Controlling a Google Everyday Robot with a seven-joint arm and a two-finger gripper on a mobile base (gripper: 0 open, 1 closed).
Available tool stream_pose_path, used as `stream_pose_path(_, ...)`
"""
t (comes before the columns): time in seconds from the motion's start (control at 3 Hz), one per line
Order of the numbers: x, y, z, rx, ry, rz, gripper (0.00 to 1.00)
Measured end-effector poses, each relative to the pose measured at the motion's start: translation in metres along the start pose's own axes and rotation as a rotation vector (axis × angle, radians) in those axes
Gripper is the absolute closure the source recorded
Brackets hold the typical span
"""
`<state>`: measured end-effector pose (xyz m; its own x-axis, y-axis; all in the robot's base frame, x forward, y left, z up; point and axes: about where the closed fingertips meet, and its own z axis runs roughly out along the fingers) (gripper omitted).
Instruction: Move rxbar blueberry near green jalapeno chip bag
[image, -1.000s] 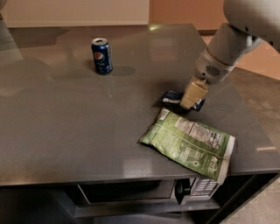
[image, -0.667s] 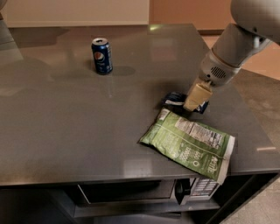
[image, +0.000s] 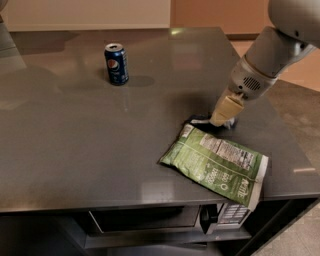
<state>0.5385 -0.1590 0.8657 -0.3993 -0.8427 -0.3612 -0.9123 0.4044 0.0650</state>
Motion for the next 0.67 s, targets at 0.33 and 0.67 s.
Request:
stream_pose_path(0.33, -0.0009, -0.0002, 0.0015, 0.0, -0.001, -0.001, 0.0)
stream_pose_path(0.67, -0.0009, -0.0002, 0.0015, 0.0, -0.001, -0.001, 0.0)
